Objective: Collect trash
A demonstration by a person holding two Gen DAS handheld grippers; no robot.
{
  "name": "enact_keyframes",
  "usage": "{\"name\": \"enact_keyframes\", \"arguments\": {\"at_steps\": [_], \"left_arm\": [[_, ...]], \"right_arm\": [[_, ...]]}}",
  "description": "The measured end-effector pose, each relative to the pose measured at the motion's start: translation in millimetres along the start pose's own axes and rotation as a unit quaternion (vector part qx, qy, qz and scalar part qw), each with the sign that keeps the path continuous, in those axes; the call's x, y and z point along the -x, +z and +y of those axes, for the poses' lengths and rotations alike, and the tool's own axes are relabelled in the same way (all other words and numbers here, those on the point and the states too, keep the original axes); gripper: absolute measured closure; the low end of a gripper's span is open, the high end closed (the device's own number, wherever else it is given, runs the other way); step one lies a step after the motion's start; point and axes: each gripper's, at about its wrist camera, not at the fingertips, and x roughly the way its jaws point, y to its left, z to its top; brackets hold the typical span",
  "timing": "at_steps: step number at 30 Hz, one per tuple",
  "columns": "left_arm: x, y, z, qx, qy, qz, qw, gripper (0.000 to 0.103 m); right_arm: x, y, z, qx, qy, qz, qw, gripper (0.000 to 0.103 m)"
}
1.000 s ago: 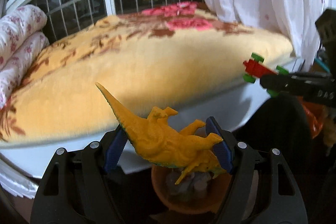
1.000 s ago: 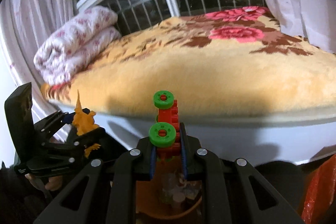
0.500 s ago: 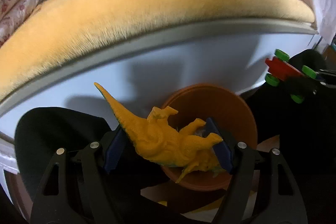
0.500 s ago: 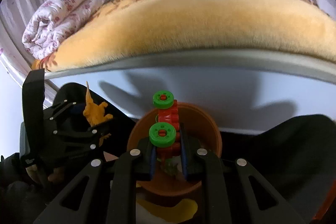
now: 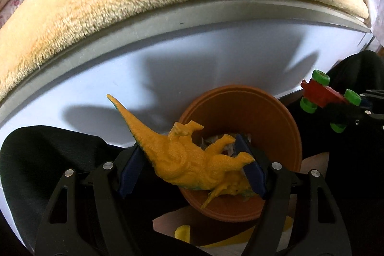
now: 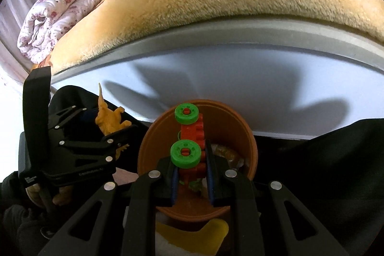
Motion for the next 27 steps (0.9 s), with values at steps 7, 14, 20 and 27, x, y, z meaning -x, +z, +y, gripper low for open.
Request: {"name": "enact_keyframes", "arguments": {"at_steps": [7, 14, 20, 27], "left_arm": [[-5, 12, -8, -0.004, 0.004, 0.008, 0.9999, 0.019], [2, 12, -6, 0.001, 0.007, 0.000, 1.0000, 0.015], [48, 23, 4, 0.014, 0.003, -0.070, 0.9974, 0.015], [125, 118, 39, 0.064, 0.057, -0.243, 0.9663, 0.009]], "right_arm": [[-6, 2, -2, -0.009, 0.002, 0.006, 1.000, 0.048], [11, 4, -20, -0.056, -0.003, -0.027, 0.998, 0.044], [61, 23, -7, -0.009, -0.043, -0.108, 0.993, 0.031], [131, 124, 0, 0.042, -0.130, -0.291, 0.947, 0.005]]}}
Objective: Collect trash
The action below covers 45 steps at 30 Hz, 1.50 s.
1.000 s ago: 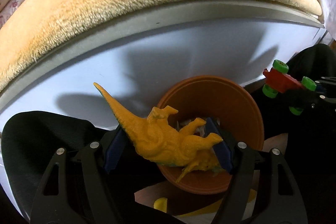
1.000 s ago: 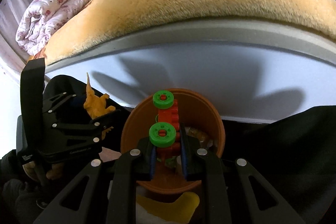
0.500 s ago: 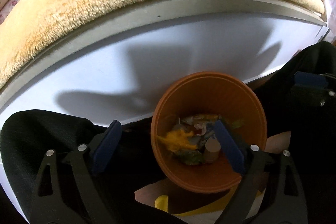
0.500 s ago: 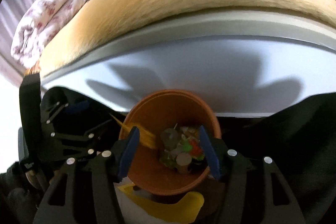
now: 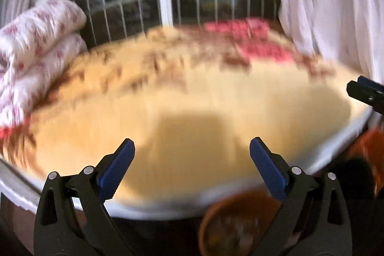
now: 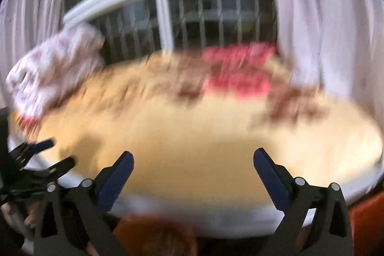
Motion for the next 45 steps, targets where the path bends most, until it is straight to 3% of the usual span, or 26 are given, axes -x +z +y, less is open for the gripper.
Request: {"name": "enact_keyframes", "arguments": {"at_steps": [2, 4, 7, 9, 13, 18, 24, 45], "left_arm": [[-13, 29, 5, 0.017, 0.013, -0.029, 0.9993, 0.008], [-40, 51, 10, 0.036, 0.037, -0.034, 0.9981, 0.008], [-79, 70, 22, 0.059, 0.047, -0.004, 0.9972, 0.008], [-108, 75, 27, 0.065, 0.059, 0.025, 0.9958, 0.008], [-129, 72, 37, 0.062, 0.068, 0.041, 0.9949, 0.008], [-150, 62, 40, 0.068, 0.058, 0.070, 0.9935, 0.008], [-142, 60, 33, 0.052, 0.063, 0.046, 0.9956, 0.008], [-146, 59, 35, 0.058, 0.061, 0.053, 0.9950, 0.008]], "right_arm": [[-24, 31, -7, -0.002, -0.006, -0.032, 0.999, 0.005], [-59, 51, -10, -0.008, -0.017, -0.035, 0.999, 0.005], [-112, 57, -15, -0.020, -0.030, -0.006, 0.999, 0.005], [-131, 54, -13, -0.026, -0.029, 0.007, 0.999, 0.005], [-153, 42, 0, 0.002, -0.016, 0.023, 1.000, 0.005], [-182, 35, -10, -0.032, -0.004, 0.095, 0.995, 0.005], [-182, 28, -28, -0.095, 0.006, 0.096, 0.991, 0.005], [-179, 27, -22, -0.078, -0.004, 0.089, 0.993, 0.005]]}}
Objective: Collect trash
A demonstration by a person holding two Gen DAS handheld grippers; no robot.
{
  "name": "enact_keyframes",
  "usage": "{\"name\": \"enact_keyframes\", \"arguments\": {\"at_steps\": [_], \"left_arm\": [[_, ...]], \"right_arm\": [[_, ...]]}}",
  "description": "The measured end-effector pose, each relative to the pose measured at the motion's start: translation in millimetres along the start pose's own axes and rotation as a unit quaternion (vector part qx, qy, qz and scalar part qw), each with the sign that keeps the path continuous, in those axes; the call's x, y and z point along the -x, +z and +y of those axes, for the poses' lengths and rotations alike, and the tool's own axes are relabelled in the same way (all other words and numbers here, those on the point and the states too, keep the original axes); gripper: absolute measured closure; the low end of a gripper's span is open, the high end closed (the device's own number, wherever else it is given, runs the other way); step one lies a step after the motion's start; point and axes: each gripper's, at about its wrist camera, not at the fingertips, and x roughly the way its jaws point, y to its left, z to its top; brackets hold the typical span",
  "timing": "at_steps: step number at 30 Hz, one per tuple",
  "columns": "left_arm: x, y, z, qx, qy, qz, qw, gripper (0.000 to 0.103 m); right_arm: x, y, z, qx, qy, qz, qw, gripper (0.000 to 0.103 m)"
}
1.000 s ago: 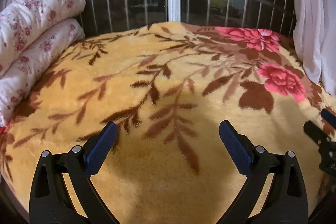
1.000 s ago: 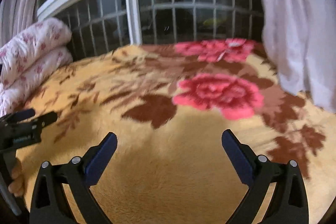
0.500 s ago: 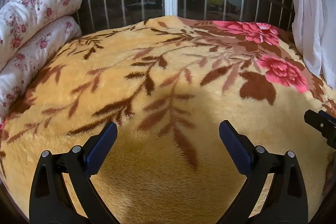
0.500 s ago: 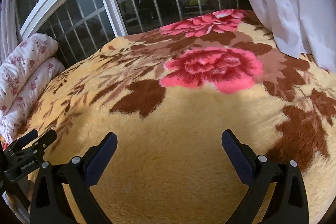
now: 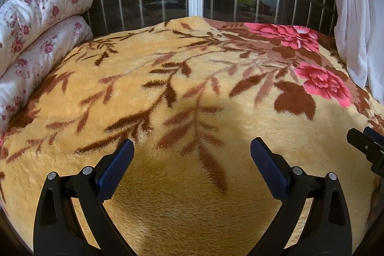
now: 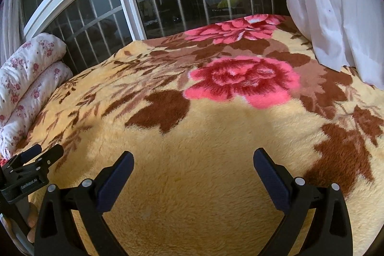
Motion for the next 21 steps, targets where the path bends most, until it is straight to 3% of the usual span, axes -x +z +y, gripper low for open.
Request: {"name": "enact_keyframes", "arguments": {"at_steps": [12, 21], "left_arm": [[3, -1, -2, 0.000, -0.005, -0.012, 0.9999, 0.008], [-2, 0, 9, 0.028, -0.019, 0.010, 0.9994, 0.008]], "right_arm": [[-2, 0, 0, 0.004, -0.001, 0.003, 1.000, 0.005], [-2, -1, 0, 0.004, 0.000, 0.002, 1.000, 0.005]]}}
